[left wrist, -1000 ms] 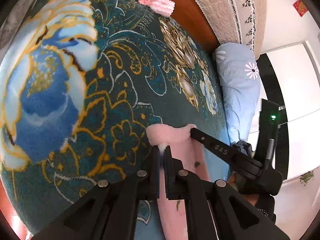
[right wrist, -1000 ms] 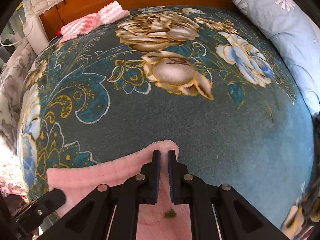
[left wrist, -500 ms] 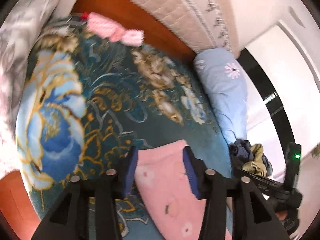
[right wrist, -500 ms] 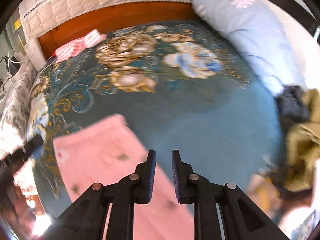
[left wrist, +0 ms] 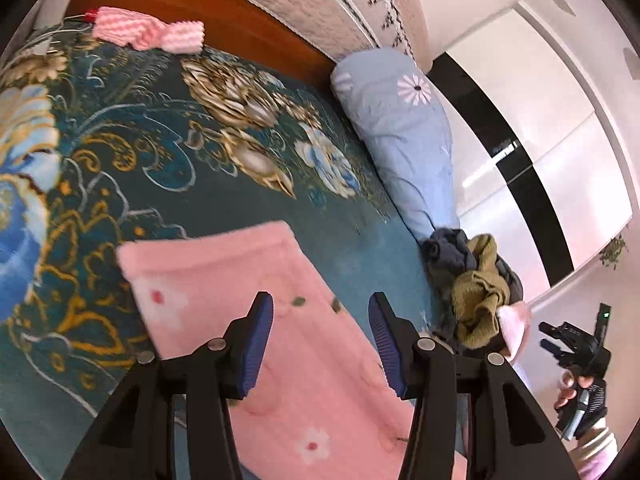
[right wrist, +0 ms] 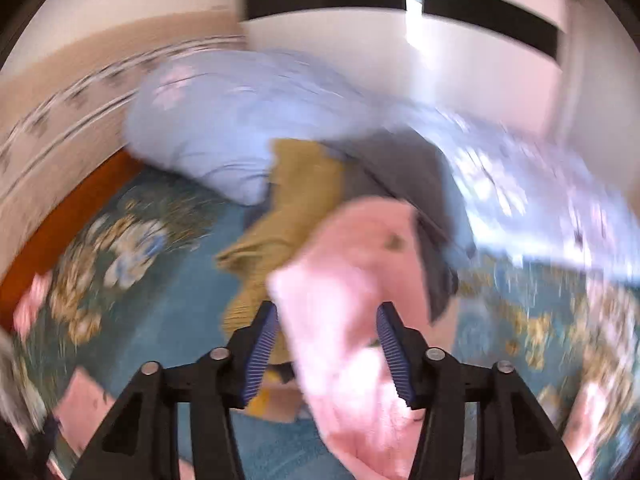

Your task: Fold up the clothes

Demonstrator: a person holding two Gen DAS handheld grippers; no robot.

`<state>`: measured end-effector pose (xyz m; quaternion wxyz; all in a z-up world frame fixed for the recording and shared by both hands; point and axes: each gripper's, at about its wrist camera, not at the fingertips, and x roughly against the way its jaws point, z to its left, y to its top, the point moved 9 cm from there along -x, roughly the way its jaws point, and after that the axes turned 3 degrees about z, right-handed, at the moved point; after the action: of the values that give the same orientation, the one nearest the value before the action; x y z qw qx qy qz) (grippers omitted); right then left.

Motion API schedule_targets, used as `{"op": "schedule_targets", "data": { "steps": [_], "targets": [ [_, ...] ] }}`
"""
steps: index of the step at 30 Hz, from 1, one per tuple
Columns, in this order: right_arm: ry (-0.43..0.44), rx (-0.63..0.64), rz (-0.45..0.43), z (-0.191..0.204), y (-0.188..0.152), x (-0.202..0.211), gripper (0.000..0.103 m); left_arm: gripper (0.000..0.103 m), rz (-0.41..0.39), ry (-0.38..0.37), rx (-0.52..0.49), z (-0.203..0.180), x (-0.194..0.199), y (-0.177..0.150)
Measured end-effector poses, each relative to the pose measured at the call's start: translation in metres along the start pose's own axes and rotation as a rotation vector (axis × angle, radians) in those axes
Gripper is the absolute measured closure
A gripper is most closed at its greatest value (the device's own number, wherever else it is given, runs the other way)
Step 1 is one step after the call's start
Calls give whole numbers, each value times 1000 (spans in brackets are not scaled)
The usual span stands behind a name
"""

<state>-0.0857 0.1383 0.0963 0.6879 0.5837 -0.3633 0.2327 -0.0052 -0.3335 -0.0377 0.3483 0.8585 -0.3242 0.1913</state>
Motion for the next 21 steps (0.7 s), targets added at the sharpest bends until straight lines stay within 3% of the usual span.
{"op": "schedule_targets", "data": {
  "steps": [2,5,9,12,13,14,16,17,21],
  "targets": [
    [30,-35,22,-6,-6,-15,47,51,14,-2,-4,-4,-4,-2],
    [0,95,33,17,-21,-34,47,51,26,8,-15,-8,-9,-5],
    [-178,244,47,33,-34,-60,47,51,42,24,-25,-9,-13,-9],
    [-340,300,41,23,-35,-70,47,51,48,27,-16,-7,-14,-9],
    [-350,293,51,21,-36,-72,50,51,51,24,-12,-6,-14,-10],
    [-355,275,62,17,-37,-73,65,51,54,21,-8,-6,-14,-10],
    [-346,196,84,6,-36,-72,92,51,59,16,1,-4,-15,-10],
    [-323,142,94,1,-35,-70,93,51,62,13,5,-4,-15,-10],
    [-88,-70,54,4,-17,-37,95,51,72,-10,24,-2,-17,-9]
  ]
}}
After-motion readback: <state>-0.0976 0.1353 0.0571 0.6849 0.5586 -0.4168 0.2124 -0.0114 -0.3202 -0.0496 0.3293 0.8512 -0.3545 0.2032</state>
